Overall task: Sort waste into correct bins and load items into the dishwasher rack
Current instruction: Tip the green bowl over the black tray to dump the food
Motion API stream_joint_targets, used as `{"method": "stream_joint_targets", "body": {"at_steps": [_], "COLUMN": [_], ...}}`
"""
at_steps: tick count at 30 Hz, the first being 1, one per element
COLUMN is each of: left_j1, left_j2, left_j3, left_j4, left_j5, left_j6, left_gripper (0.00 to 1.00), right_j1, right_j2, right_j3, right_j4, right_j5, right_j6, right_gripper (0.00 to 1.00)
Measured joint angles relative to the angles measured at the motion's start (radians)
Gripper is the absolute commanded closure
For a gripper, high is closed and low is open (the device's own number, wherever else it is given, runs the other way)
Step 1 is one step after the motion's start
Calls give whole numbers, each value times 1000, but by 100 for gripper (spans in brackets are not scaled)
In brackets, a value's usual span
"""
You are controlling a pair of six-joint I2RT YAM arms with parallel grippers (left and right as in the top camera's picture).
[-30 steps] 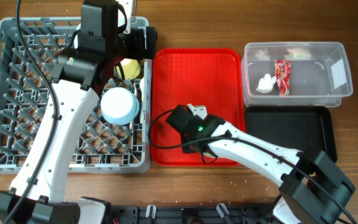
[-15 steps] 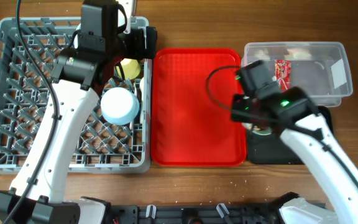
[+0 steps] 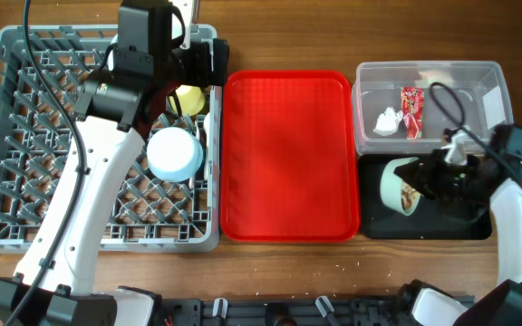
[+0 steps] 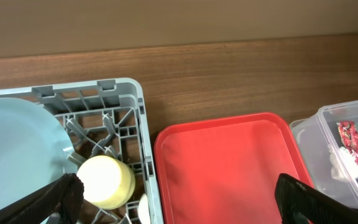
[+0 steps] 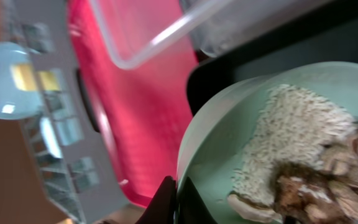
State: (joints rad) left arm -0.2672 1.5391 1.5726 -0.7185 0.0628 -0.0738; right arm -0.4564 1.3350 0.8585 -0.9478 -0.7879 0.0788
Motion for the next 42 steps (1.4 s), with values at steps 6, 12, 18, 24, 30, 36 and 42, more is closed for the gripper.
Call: {"method": "stream_joint_targets", "body": {"at_steps": [6,12,18,24,30,36,42], "left_j1": [0,0,0,0,0,0,0], "left_j2": [0,0,0,0,0,0,0], "left_j3": [0,0,0,0,0,0,0], "left_j4": [0,0,0,0,0,0,0], "left_j5": [0,0,0,0,0,0,0], "left_j6": [0,0,0,0,0,0,0], "left_gripper": [0,0,0,0,0,0,0], "right_j1": [-186,-286,-372,-421,-423,-423,-424], "right_j2": [0,0,0,0,-2,-2,-2], "right_j3": [-1,-1,-1,-2,-213,-361,-407], "right_j4": [-9,-21,-34,-15,260,443,568], "right_j5": [-172,-293,-322,-385,-616,-768,-771], "right_j6": [-113,-128,-83,-80,-79,-50,33], "right_gripper": [96,96,96,96,96,96,96]}}
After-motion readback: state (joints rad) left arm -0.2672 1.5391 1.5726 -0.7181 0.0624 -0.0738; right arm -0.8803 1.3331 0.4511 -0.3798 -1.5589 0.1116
